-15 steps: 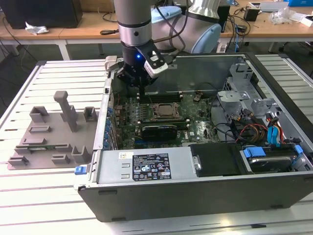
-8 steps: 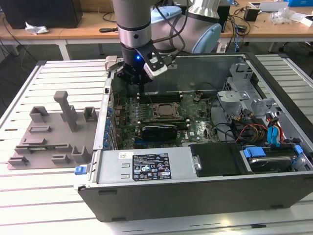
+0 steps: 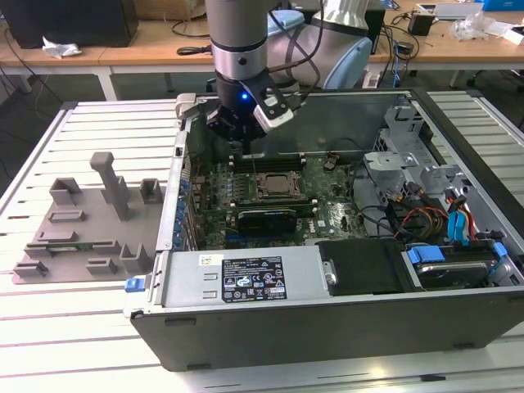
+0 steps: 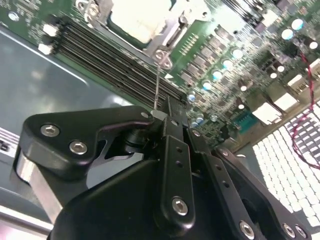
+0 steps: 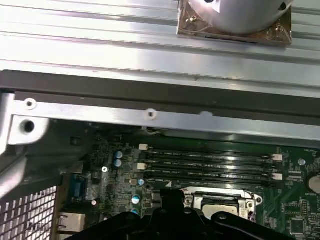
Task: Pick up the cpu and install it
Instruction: 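Install the first cpu locking lever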
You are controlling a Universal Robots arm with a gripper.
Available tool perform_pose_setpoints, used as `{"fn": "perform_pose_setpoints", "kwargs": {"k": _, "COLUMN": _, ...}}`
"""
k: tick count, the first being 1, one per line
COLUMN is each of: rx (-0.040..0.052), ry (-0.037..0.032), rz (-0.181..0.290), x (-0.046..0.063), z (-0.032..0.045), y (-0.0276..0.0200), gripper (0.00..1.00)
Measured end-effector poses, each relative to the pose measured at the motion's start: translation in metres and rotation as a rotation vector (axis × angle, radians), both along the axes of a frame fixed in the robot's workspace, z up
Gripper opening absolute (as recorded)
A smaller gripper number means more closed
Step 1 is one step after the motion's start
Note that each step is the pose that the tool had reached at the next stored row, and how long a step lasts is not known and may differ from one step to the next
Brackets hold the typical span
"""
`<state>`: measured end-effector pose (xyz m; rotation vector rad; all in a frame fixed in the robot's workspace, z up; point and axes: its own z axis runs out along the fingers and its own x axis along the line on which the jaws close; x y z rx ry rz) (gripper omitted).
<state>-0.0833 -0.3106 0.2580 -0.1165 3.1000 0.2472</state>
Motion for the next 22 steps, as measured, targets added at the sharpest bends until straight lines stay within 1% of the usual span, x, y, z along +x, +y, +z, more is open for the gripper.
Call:
{"fn": "perform_pose_setpoints", "kwargs": {"k": 7, "rx": 0.0000, "ry": 0.0076, "rz": -0.002, "x": 0.022, "z": -0.0011, "y": 0.0000, "gripper": 0.11}}
{"fn": "perform_pose_setpoints", "kwargs": {"k": 9, "rx": -0.0002, "ry": 0.0086, "rz": -0.002, "x": 0.025, "z": -0.0012, "y": -0.0001, "gripper": 0.11}}
{"fn": "perform_pose_setpoints", "kwargs": {"k": 13, "rx": 0.0000, "ry": 0.0081, "rz": -0.002, "x": 0.026, "z": -0.0014, "y": -0.0001, "gripper": 0.11}}
{"fn": "perform_pose_setpoints", "kwargs": {"k": 14, "rx": 0.0001, "ry": 0.0069, "rz": -0.002, "x": 0.026, "z": -0.0020, "y": -0.0001, "gripper": 0.11}}
{"fn": "perform_pose_setpoints", "kwargs": {"k": 15, "rx": 0.0000, "ry": 0.0032, "rz": -0.002, "x": 0.026, "z": -0.0029, "y": -0.0002, "gripper": 0.11}}
{"fn": "perform_pose_setpoints", "kwargs": {"k": 16, "rx": 0.0000, "ry": -0.0020, "rz": -0.002, "x": 0.026, "z": -0.0040, "y": -0.0002, "gripper": 0.11}}
{"fn": "perform_pose_setpoints", "kwargs": {"k": 22, "rx": -0.0001, "ry": -0.0201, "rz": -0.002, "x": 0.026, "z": -0.0095, "y": -0.0010, "gripper": 0.11}}
